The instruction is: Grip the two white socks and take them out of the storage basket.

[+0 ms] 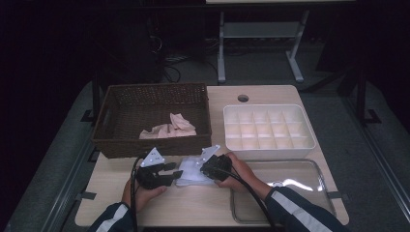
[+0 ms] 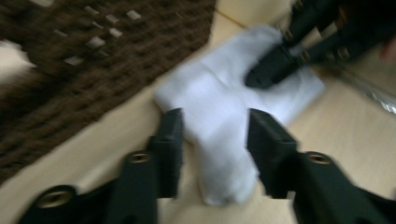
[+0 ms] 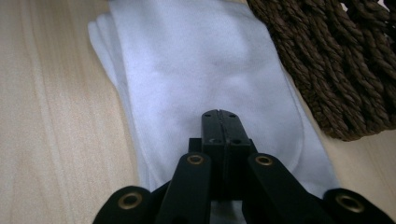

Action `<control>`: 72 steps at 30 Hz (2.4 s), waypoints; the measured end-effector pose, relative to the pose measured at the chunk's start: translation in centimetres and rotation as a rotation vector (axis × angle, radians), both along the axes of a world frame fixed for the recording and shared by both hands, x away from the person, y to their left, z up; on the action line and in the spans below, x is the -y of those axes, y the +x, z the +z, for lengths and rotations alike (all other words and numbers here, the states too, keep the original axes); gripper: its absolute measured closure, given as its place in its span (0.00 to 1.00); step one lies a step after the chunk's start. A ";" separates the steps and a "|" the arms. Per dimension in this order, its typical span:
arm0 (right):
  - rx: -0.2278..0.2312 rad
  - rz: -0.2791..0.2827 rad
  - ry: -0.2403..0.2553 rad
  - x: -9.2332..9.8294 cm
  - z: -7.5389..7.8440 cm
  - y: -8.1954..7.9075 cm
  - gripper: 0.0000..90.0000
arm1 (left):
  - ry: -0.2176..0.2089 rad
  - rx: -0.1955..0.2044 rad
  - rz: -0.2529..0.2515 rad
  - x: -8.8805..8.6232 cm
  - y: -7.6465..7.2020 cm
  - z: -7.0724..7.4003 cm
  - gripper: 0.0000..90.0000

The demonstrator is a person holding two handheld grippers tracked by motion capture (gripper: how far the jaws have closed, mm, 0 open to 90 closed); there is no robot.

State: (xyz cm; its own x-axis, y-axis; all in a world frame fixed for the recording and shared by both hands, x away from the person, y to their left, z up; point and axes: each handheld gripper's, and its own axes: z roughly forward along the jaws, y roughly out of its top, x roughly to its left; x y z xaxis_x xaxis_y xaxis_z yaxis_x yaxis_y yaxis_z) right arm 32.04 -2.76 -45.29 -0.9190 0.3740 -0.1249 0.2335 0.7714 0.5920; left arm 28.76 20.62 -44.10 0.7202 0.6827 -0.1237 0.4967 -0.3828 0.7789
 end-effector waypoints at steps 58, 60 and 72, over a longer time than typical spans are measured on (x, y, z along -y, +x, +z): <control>0.006 -0.040 0.070 6.2 2.2 -1.1 0.80 | -0.020 -0.001 -0.121 3.6 -0.1 -0.1 0.81; -0.026 -0.057 0.057 6.2 1.2 -0.7 0.81 | -0.020 0.004 -0.132 4.0 0.0 0.1 0.80; -0.037 -0.044 0.048 5.5 -0.2 0.0 0.80 | 0.002 0.036 -0.178 6.4 0.9 0.0 0.77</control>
State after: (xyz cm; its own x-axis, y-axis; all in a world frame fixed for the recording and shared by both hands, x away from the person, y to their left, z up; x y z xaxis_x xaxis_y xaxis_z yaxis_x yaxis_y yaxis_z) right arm 32.07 -8.26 -45.47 -0.9050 0.4192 -0.0721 0.2892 0.7308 0.6183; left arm 29.71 14.23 -44.14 0.8337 0.5440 -0.0949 0.3928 -0.4636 0.7942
